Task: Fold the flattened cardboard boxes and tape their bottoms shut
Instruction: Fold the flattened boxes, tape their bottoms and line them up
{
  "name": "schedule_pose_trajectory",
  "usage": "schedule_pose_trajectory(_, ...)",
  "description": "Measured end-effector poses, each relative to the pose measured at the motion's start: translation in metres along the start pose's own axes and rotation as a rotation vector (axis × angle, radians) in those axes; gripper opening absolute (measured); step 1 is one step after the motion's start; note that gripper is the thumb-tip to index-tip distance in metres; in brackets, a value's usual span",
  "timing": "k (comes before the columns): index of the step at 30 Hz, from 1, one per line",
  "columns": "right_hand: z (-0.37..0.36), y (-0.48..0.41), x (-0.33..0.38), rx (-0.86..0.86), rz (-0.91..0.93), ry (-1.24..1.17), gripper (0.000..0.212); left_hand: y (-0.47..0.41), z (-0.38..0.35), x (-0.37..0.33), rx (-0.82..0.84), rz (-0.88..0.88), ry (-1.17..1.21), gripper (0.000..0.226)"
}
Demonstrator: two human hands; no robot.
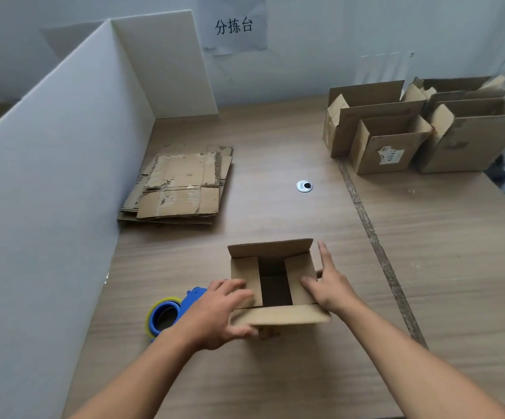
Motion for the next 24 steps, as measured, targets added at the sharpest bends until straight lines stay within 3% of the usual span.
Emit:
schedule_pose_trajectory(3,-0.006,0.002,-0.004,0.134,-0.041,-0.275,0.072,-0.005,0.014,0.025,-0.275,0.143,0.378,0.08)
schedule_pose_trajectory(6,-0.008,0.014,-0.007,0.234,-0.147,-0.509,0.028,-0.006,0.017,0.04,-0.446,0.309,0.525,0.098)
schedule_pose_trajectory(7,-0.006,0.016,-0.007,0.236,-0.152,-0.545,0.023,-0.007,0.016,0.04,-0.46,0.341,0.535,0.105)
schedule_pose_trajectory(9,-0.001,0.015,-0.012,0.214,-0.149,-0.611,0.032,-0.014,0.015,0.032,-0.444,0.326,0.498,0.106)
schedule_pose_trajectory(13,0.003,0.015,-0.016,0.127,-0.13,-0.639,0.02,-0.028,0.002,0.022,-0.347,0.273,0.459,0.067)
schedule_pose_trajectory(15,0.006,0.014,-0.021,0.047,-0.095,-0.578,0.029,-0.029,-0.01,0.016,-0.307,0.253,0.504,0.056)
schedule_pose_trajectory(19,0.019,0.014,-0.029,-0.091,-0.012,-0.446,0.041,-0.031,-0.019,0.014,-0.305,0.288,0.561,0.053)
schedule_pose_trajectory(24,0.032,0.018,-0.011,-0.213,0.078,-0.311,0.036,-0.032,-0.022,0.021,-0.284,0.317,0.699,0.051)
Point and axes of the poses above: each hand's wrist, its own y-axis away from the middle knuckle, its own z-axis out of the back of the hand, x = y × z, the point moved 10 cm from there along -y, towards the middle knuckle, and after that the axes turned 3 degrees about -y, right-handed, at the moved point
